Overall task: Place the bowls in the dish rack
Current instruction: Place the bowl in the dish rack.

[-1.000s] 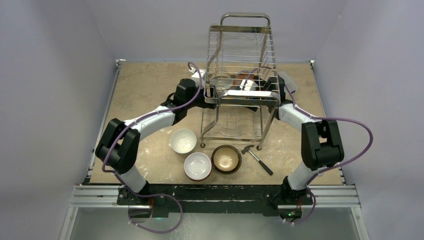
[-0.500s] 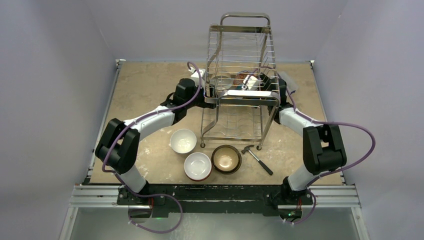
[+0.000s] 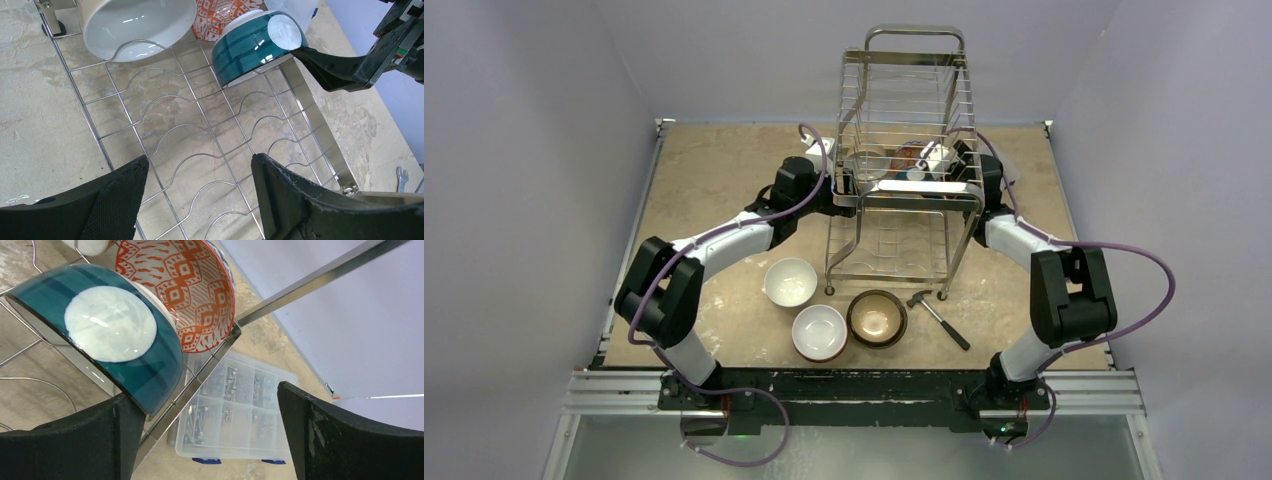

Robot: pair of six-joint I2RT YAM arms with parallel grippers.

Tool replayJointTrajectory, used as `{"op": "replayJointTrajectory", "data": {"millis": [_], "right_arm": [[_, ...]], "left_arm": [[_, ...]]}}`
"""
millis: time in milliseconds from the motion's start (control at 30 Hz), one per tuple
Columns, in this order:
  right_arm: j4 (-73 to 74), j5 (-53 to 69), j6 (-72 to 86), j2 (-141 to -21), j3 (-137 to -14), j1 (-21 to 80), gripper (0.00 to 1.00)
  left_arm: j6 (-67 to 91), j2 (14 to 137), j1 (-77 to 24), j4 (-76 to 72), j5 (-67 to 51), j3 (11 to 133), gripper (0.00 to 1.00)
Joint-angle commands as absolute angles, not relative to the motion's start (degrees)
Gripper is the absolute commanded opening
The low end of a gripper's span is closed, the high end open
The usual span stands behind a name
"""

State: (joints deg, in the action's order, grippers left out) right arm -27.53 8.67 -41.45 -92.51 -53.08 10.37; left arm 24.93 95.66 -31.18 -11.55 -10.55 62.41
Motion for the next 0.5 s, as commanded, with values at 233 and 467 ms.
{"op": "replayJointTrajectory", "data": {"millis": [233, 467], "right_arm": [[-39.39, 13.15, -32.59, -85.95, -45.85, 9.93, 0.99], [-43.63, 9.63, -24.56, -79.76, -40.50, 9.80, 0.99]], "left_arm": [[25.16, 93.92, -30.52, -13.94, -10.73, 64.03, 0.74], [25.14, 93.10, -30.28, -13.91, -8.52, 63.31, 0.74]]}}
